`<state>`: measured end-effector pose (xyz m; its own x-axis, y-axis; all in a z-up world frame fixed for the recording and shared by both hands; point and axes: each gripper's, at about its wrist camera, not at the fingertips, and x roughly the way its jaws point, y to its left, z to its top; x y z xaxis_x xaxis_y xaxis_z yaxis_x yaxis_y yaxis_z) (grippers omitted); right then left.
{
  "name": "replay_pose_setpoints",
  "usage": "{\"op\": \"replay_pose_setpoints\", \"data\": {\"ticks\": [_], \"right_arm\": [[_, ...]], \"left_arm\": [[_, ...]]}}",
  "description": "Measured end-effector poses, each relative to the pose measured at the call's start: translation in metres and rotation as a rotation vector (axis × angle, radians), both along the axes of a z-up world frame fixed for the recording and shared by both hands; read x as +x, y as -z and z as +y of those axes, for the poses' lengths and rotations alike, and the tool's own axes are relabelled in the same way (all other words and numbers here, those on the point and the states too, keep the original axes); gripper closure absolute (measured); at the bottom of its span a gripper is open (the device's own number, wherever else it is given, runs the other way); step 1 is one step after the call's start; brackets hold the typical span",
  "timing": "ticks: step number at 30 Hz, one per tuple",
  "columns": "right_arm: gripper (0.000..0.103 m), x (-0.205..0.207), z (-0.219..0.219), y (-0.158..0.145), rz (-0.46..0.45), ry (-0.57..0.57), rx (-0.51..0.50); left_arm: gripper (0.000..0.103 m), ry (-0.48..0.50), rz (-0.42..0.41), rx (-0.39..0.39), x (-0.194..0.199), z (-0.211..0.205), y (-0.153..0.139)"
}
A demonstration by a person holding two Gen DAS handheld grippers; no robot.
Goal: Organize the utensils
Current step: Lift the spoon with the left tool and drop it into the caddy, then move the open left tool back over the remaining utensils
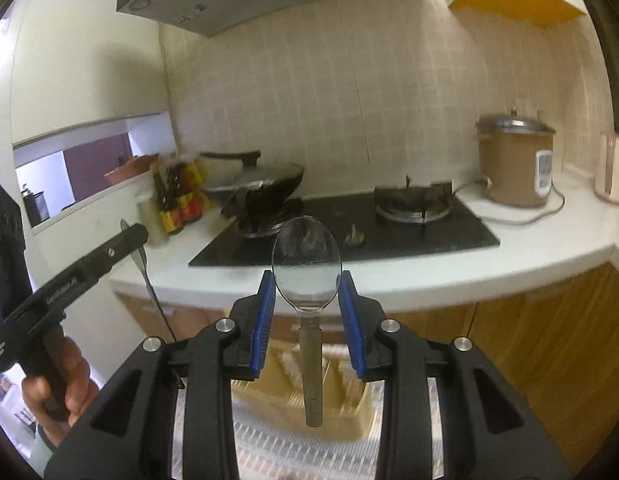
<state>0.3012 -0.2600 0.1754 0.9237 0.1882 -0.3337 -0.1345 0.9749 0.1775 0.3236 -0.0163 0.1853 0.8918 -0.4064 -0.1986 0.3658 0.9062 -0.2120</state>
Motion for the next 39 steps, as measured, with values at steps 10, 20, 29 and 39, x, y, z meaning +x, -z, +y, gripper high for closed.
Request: {"op": "replay_pose_setpoints", "data": {"ticks": [10,20,29,39], "right_arm": [[0.074,0.042,-0.01,0.05,0.005,0.004,0.046],[0.074,0.044,-0.003,0.086,0.035,0.001,0.009],[0.073,0.035,-0.004,0.098,0.12,0.011,0.005],[0.053,0.005,-0.007,0.1,0.183,-0.006,0.007]], "left_arm": [[0.073,-0.024,-0.009,0.024,0.038,-0.01,0.042],[0.073,-0.016,0.096,-0.015,0.06,-0.001,0.085],[0.061,0.022,0.145,-0.027,0.047,0.01,0.094],[0.059,0.053,0.198,-0.006,0.009,0.022,0.09]]}}
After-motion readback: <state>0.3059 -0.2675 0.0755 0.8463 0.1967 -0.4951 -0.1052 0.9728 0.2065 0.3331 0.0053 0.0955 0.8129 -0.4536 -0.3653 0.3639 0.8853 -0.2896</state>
